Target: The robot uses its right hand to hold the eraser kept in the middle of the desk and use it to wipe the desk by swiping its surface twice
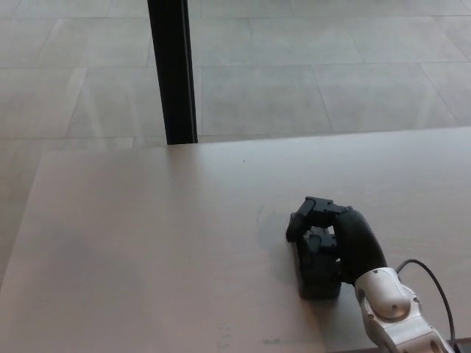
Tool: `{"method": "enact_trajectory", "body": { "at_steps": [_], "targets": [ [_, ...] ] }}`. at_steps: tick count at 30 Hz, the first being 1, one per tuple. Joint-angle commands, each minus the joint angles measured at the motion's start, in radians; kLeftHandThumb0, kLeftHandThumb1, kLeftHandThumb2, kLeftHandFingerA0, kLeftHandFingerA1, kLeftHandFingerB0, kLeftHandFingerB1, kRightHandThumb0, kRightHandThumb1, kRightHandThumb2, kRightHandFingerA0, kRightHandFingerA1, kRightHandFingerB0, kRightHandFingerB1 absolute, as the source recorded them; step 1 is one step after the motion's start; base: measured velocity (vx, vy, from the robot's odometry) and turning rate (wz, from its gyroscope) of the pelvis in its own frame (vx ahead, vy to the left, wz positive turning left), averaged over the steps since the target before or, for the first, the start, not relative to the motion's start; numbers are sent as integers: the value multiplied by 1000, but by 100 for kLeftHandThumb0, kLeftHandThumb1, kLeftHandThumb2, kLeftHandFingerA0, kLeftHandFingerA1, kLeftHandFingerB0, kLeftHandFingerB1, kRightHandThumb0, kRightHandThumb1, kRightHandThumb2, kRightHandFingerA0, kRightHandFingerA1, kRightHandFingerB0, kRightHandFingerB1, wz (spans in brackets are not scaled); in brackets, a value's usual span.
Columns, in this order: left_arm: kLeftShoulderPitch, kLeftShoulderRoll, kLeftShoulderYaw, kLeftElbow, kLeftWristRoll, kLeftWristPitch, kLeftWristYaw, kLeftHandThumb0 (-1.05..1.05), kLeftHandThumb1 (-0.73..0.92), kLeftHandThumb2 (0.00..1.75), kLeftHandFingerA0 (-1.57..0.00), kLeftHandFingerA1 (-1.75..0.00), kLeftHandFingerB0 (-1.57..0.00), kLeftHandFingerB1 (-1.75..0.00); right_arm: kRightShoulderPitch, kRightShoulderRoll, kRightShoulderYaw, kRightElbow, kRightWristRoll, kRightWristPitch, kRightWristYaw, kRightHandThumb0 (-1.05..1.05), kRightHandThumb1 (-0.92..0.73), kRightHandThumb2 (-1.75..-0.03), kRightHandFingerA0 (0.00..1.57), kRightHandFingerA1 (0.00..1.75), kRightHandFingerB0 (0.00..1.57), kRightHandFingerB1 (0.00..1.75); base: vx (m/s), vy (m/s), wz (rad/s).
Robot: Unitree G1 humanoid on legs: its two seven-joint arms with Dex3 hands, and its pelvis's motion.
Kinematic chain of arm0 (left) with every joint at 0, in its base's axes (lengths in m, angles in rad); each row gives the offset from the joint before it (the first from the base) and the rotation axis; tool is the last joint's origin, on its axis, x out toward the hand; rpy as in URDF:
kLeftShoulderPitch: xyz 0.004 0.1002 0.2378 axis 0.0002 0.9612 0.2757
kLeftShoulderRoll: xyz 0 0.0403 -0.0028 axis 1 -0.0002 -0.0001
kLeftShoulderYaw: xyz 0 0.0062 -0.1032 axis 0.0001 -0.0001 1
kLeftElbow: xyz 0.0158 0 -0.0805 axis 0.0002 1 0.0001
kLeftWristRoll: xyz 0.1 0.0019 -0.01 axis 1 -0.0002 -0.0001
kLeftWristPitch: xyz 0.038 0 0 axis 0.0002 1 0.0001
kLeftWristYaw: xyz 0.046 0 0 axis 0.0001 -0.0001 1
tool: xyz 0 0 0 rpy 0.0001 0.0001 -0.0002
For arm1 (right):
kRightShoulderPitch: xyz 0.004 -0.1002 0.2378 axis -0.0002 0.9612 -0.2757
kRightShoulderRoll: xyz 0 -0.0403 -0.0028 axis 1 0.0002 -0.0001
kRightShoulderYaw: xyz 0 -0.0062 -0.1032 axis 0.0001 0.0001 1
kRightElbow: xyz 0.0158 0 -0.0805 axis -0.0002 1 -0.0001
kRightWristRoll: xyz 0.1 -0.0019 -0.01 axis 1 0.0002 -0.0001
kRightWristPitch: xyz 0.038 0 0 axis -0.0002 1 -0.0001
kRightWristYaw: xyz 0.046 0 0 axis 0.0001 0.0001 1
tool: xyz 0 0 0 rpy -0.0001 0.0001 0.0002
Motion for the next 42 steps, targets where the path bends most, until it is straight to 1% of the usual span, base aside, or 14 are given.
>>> {"method": "enact_trajectory", "body": {
  "at_steps": [1,5,6,8,13,30,31,32,35,36,38,40,41,42],
  "targets": [
    [4,16,2,6,-1,-36,2,-64,78,76,-41,-102,-30,-72,40,-91,-49,99,-54,10,-98,-19,-50,-115,94,175,81,163,0,0,0],
    [-4,15,11,16,-10,-39,6,-60,63,112,-53,-86,-32,-68,15,-125,-140,100,2,44,-94,-18,-52,-123,93,175,79,162,0,0,0],
    [-8,15,18,4,-17,-38,8,-62,82,74,-39,-95,-35,-77,6,-131,-176,99,5,58,-139,-27,-53,-113,120,140,102,129,0,0,0],
    [-8,17,12,4,-9,-37,9,-63,84,74,-43,-98,-36,-77,8,-132,-213,102,6,51,-170,-20,-56,-107,94,175,78,163,0,0,0],
    [-9,13,41,19,-35,-46,5,-63,82,74,-35,-101,-27,-71,29,-140,-286,106,5,44,-225,-22,-56,-104,95,175,72,170,0,0,0],
    [-10,9,32,25,-17,-52,9,-66,89,72,-38,-90,-28,-68,-167,-239,-620,315,133,40,-539,-32,-56,-112,88,175,78,151,0,0,0],
    [-7,7,35,20,-22,-54,1,-62,66,115,-48,-83,-25,-65,-175,-252,-625,322,123,28,-553,-31,-57,-111,93,172,84,149,0,0,0],
    [-2,7,37,18,-27,-56,-15,-67,89,72,-37,-92,-28,-69,-185,-267,-621,332,102,28,-575,-34,-59,-105,93,174,84,152,0,0,0],
    [-7,1,47,8,-36,-41,7,-68,88,72,-37,-90,-28,-67,-189,-307,-603,370,65,17,-559,-35,-63,-100,92,175,81,155,0,0,0],
    [-6,1,44,7,-33,-42,9,-63,66,114,-50,-84,-26,-65,-195,-317,-609,378,71,26,-554,-36,-72,-88,83,161,77,125,0,0,0],
    [2,16,51,3,-34,-41,6,-62,66,115,-48,-83,-24,-64,-216,-315,-611,401,77,25,-568,-37,-73,-87,83,156,77,115,0,0,0],
    [6,28,13,14,4,-52,-10,-70,92,71,-42,-93,-28,-66,-229,-327,-643,422,113,33,-569,-38,-68,-95,77,156,68,120,0,0,0],
    [6,30,7,19,7,-55,-15,-66,68,115,-51,-84,0,-53,-229,-326,-657,425,130,27,-564,-40,-66,-97,84,162,75,129,0,0,0],
    [-2,22,26,21,-17,-56,-3,-69,90,72,-39,-93,-15,-61,-223,-315,-669,426,146,7,-546,-32,-66,-96,89,170,78,137,0,0,0]
  ]
}}
